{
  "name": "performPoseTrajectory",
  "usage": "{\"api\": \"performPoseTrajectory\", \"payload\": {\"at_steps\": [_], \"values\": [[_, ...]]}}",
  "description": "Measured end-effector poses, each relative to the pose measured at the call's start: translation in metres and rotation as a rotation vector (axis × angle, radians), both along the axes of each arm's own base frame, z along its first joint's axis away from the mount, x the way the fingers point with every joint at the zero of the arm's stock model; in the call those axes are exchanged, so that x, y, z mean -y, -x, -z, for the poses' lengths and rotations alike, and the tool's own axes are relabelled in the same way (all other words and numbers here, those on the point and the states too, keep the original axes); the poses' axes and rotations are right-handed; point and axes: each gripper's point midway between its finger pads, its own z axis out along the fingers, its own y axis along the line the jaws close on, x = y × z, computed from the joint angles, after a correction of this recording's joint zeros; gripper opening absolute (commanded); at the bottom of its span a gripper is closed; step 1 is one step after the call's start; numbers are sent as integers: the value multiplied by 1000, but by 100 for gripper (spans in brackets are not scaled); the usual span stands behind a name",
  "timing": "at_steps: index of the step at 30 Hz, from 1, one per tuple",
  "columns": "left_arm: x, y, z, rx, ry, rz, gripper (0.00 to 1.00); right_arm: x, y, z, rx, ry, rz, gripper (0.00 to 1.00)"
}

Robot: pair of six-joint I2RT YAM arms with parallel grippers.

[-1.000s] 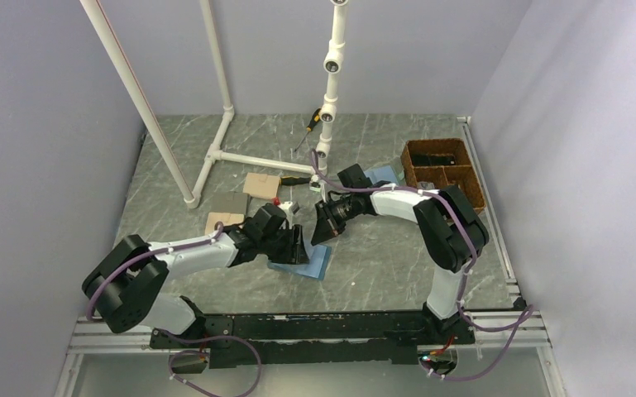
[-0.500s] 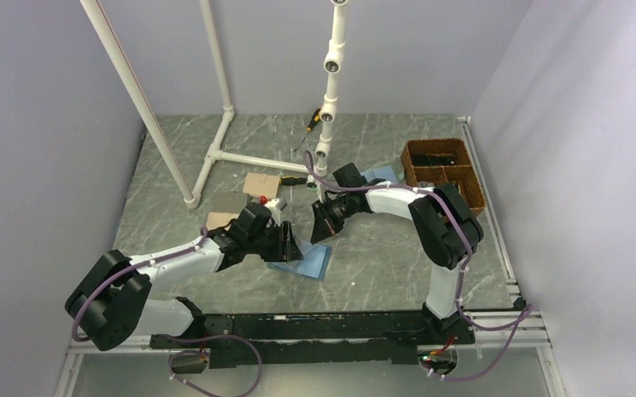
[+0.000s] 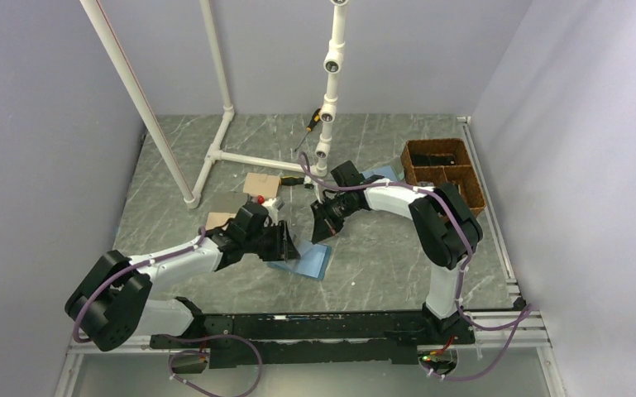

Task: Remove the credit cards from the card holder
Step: Remove the credit card from the card holder.

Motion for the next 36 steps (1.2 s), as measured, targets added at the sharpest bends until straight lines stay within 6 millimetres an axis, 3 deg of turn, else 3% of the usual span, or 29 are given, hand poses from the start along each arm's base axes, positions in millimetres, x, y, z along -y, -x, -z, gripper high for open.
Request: {"api": "performPoseTrajectory", "payload": {"at_steps": [28, 36], "values": [[0, -3, -5, -6, 77, -4, 46, 7, 2, 13, 30, 81, -27, 6], [-3, -3, -2, -18, 100, -23, 37, 8, 4, 16, 32, 97, -44, 8]]}}
